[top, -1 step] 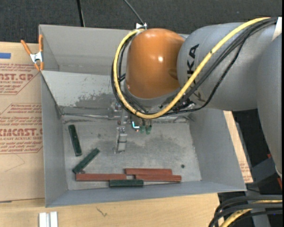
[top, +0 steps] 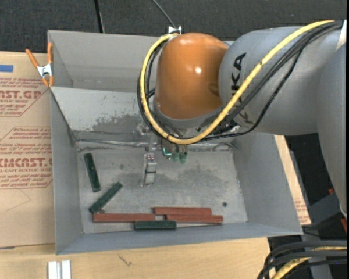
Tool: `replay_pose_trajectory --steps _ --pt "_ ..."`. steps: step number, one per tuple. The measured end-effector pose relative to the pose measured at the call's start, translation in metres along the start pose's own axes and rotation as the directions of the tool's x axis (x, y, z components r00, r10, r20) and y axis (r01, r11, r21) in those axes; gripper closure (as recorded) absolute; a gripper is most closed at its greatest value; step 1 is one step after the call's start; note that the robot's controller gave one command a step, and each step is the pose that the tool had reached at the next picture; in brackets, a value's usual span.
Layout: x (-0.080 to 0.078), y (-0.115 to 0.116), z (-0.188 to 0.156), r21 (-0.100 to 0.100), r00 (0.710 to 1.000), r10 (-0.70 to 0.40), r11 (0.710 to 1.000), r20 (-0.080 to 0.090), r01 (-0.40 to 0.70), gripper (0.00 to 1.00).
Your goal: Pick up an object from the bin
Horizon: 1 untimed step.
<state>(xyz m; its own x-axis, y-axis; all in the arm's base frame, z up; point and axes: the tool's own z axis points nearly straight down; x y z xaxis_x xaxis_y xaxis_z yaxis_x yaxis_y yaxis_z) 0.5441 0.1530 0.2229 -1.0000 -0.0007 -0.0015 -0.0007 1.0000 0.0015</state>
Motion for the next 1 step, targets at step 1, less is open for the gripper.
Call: replay_pose_trajectory --steps 1 --pt "0.0097 0.0041 0.0270 0.001 0.998 -0.066 0.998 0.005 0.066 0.00"
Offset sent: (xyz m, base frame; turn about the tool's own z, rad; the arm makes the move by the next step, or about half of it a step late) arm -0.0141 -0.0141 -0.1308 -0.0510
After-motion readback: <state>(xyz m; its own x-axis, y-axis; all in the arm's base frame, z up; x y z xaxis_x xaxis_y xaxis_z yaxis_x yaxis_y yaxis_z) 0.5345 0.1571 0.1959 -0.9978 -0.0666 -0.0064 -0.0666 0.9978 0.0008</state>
